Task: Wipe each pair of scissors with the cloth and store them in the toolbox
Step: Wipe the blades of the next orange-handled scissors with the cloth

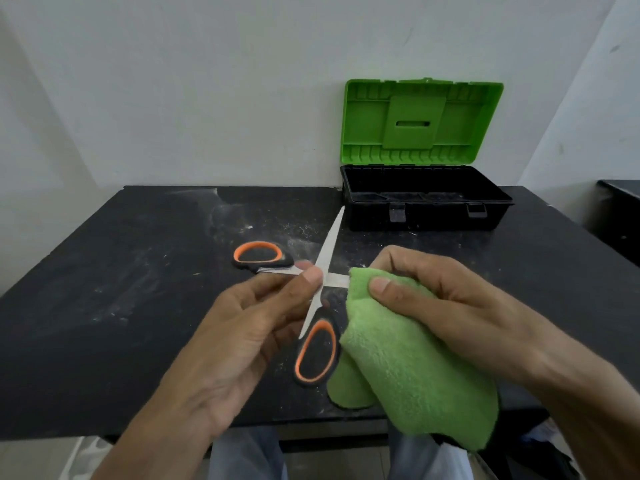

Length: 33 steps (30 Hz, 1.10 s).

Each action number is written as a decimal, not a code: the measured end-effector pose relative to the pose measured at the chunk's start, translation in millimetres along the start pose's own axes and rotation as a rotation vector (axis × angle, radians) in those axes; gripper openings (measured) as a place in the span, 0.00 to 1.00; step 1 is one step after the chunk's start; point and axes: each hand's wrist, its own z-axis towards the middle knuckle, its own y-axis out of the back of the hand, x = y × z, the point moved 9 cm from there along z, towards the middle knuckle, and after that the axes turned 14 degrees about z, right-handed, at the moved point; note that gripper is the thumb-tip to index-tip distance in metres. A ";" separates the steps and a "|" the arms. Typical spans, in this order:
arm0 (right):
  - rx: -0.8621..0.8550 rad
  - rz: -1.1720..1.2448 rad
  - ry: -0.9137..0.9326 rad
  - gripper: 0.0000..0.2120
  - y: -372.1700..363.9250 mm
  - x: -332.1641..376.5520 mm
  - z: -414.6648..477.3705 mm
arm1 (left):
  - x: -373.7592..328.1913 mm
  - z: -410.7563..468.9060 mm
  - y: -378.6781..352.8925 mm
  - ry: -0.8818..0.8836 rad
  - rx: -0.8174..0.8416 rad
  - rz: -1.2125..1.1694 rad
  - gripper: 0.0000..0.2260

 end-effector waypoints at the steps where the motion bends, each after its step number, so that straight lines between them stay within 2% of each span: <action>1: -0.020 -0.054 0.044 0.13 0.9 5.1 -1.1 | 3.2 0.6 -3.3 0.020 0.030 -0.009 0.16; 3: -0.066 -0.106 0.106 0.12 4.3 11.2 -2.4 | 1.7 0.9 -1.4 -0.007 0.017 0.017 0.13; 6: -0.112 -0.048 0.123 0.12 11.4 11.6 -3.7 | -10.4 -1.5 6.2 -0.122 -0.070 0.126 0.11; 14: -0.091 0.067 0.179 0.09 10.1 12.4 0.6 | -34.2 -12.0 1.8 -0.342 -0.152 0.266 0.06; 19: -0.081 0.062 0.143 0.09 18.5 13.1 -1.5 | -34.0 -17.8 21.7 -0.298 -0.232 0.229 0.08; 24: -0.096 -0.040 0.234 0.12 3.8 26.8 -1.4 | -34.9 -17.4 8.3 -0.314 -0.176 0.270 0.09; 33: -0.095 0.034 0.218 0.09 2.0 24.2 2.3 | -26.1 -14.4 0.4 -0.244 -0.141 0.150 0.10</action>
